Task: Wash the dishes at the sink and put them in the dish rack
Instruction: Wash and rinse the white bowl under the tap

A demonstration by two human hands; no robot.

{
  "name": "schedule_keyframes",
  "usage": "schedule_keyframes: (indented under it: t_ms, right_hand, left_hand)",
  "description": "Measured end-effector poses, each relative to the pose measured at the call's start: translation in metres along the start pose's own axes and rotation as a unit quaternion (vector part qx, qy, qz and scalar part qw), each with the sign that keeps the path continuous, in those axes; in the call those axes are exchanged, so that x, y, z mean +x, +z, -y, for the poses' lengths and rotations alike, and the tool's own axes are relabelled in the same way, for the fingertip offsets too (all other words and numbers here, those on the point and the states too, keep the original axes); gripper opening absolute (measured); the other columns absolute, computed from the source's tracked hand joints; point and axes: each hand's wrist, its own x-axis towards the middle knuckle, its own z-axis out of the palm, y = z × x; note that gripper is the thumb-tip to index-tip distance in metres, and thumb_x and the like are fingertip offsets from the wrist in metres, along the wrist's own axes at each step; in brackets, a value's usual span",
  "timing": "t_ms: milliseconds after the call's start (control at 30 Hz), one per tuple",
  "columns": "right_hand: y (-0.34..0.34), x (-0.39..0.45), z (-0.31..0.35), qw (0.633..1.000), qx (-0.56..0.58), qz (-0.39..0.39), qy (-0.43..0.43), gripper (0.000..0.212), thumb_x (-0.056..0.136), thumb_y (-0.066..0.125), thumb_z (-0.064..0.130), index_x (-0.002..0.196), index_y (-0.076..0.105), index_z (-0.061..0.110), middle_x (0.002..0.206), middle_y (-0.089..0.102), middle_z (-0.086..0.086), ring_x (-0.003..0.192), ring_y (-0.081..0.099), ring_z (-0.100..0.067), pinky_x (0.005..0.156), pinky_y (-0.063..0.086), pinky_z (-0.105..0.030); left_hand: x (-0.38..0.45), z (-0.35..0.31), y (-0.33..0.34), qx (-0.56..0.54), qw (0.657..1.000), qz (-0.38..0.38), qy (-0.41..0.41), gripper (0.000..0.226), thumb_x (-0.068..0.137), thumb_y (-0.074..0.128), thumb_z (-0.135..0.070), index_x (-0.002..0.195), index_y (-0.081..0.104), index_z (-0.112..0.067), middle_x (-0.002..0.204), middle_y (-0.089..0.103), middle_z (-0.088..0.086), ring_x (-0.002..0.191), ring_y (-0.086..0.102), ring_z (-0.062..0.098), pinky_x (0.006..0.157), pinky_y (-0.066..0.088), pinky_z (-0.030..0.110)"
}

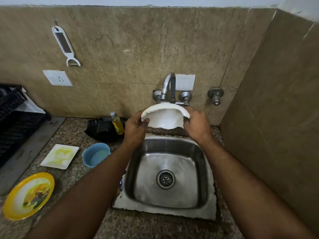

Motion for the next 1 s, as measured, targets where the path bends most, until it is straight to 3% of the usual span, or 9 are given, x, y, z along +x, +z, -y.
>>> schedule_keyframes:
  t_ms: [333, 633, 700, 833, 933, 1000]
  right_hand:
    - [-0.004, -0.003, 0.003, 1.000, -0.004, -0.003, -0.010, 0.051, 0.085, 0.063, 0.008, 0.134, 0.063, 0.022, 0.103, 0.075, -0.008, 0.089, 0.069, -0.029, 0.078, 0.055, -0.032]
    - [0.000, -0.009, 0.001, 0.999, -0.034, 0.004, -0.018, 0.048, 0.087, 0.066, 0.011, 0.134, 0.060, 0.018, 0.103, 0.074, -0.010, 0.089, 0.069, -0.030, 0.079, 0.058, -0.035]
    - [0.009, -0.014, -0.003, 0.999, -0.039, 0.029, -0.004, 0.044, 0.087, 0.067, 0.010, 0.130, 0.062, 0.017, 0.101, 0.074, -0.009, 0.087, 0.069, -0.028, 0.077, 0.057, -0.034]
    - [0.036, -0.031, -0.013, 0.992, -0.067, 0.104, 0.038, 0.035, 0.086, 0.062, 0.008, 0.120, 0.069, 0.016, 0.101, 0.075, -0.012, 0.089, 0.071, -0.033, 0.079, 0.058, -0.037]
    - [0.051, -0.036, -0.022, 0.989, 0.006, 0.138, 0.048, 0.028, 0.083, 0.063, 0.011, 0.109, 0.074, 0.017, 0.099, 0.077, -0.009, 0.089, 0.071, -0.030, 0.077, 0.057, -0.035]
    - [0.051, -0.034, -0.021, 0.968, 0.154, 0.161, 0.115, 0.023, 0.083, 0.076, 0.015, 0.105, 0.076, 0.021, 0.095, 0.078, -0.003, 0.084, 0.074, -0.023, 0.074, 0.061, -0.038]
  left_hand:
    - [-0.005, -0.004, -0.003, -0.002, 1.000, -0.005, -0.007, 0.036, 0.097, 0.065, -0.006, 0.132, 0.069, -0.015, 0.118, 0.076, 0.003, 0.115, 0.069, 0.021, 0.103, 0.056, 0.047]
    - [-0.013, -0.002, -0.004, 0.005, 1.000, -0.003, -0.020, 0.032, 0.099, 0.066, -0.009, 0.131, 0.069, -0.014, 0.117, 0.076, 0.004, 0.113, 0.069, 0.023, 0.097, 0.058, 0.038]
    - [-0.020, 0.008, -0.003, 0.005, 0.998, -0.004, -0.064, 0.031, 0.098, 0.067, -0.010, 0.126, 0.072, -0.021, 0.113, 0.077, 0.002, 0.110, 0.071, 0.022, 0.095, 0.058, 0.039]
    - [-0.043, 0.042, -0.001, 0.070, 0.981, 0.017, -0.181, 0.031, 0.090, 0.069, -0.019, 0.098, 0.074, -0.049, 0.097, 0.078, -0.007, 0.093, 0.076, 0.024, 0.086, 0.062, 0.054]
    - [-0.053, 0.050, -0.002, 0.045, 0.974, -0.021, -0.220, 0.024, 0.094, 0.066, -0.011, 0.097, 0.071, -0.035, 0.091, 0.075, -0.003, 0.084, 0.075, 0.028, 0.073, 0.064, 0.058]
    - [-0.049, 0.049, -0.011, 0.050, 0.972, -0.052, -0.222, 0.021, 0.089, 0.066, -0.015, 0.089, 0.074, -0.035, 0.086, 0.075, 0.003, 0.078, 0.076, 0.031, 0.067, 0.064, 0.058]
